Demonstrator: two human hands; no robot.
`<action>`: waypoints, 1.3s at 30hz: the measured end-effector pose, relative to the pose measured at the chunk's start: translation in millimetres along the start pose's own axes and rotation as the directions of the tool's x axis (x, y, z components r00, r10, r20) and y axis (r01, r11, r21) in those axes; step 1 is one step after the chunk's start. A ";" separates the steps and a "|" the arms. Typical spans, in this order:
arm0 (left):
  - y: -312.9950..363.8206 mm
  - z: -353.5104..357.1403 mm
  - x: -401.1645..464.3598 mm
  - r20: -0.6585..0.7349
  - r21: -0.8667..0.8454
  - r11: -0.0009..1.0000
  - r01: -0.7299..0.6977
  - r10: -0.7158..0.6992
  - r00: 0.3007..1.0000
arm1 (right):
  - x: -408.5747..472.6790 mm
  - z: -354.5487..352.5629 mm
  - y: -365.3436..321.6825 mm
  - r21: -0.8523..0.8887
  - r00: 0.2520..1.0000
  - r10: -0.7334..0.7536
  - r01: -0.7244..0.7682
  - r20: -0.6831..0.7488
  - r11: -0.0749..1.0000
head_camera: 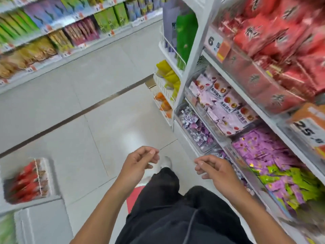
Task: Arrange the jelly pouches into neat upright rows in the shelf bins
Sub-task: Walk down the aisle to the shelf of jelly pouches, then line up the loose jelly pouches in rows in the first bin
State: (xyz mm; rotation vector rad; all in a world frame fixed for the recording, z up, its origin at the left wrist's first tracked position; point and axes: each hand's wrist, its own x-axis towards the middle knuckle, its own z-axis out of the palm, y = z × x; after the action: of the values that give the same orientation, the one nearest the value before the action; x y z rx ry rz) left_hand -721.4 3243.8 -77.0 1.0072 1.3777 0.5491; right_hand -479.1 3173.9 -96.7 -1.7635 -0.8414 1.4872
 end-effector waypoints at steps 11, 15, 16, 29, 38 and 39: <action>7.6 58.7 192.1 0.334 0.348 0.936 0.051 -0.174 0.926 | 62.1 3.3 49.2 0.215 0.954 0.200 -0.153 -0.222 0.965; -24.0 82.0 260.9 0.377 0.464 0.884 -0.055 -0.141 0.916 | 131.0 12.5 81.8 0.036 0.941 0.147 -0.142 -0.305 0.989; -33.4 84.3 279.2 0.386 0.501 0.858 -0.116 -0.102 0.917 | 151.3 16.4 91.4 -0.036 0.935 0.123 -0.143 -0.333 0.989; -188.5 117.6 518.0 0.713 0.648 -0.004 -0.762 0.354 0.605 | 369.7 71.4 253.1 -0.859 0.773 -0.382 -0.410 -0.506 0.307; -201.7 94.0 560.0 0.875 0.353 -0.252 -0.901 0.429 0.223 | 400.2 52.6 290.7 -0.920 0.510 -0.774 -0.305 -0.376 0.246; -202.7 94.8 559.2 0.860 0.378 -0.249 -0.892 0.450 0.239 | 399.1 52.7 290.0 -0.919 0.533 -0.756 -0.312 -0.380 0.241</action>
State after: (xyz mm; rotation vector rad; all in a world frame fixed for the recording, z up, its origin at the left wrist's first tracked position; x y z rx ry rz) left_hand -584.3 3579.3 -558.0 2.8966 0.2666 0.2622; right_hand -459.6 3341.8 -563.3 -2.5338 -1.5433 -0.5622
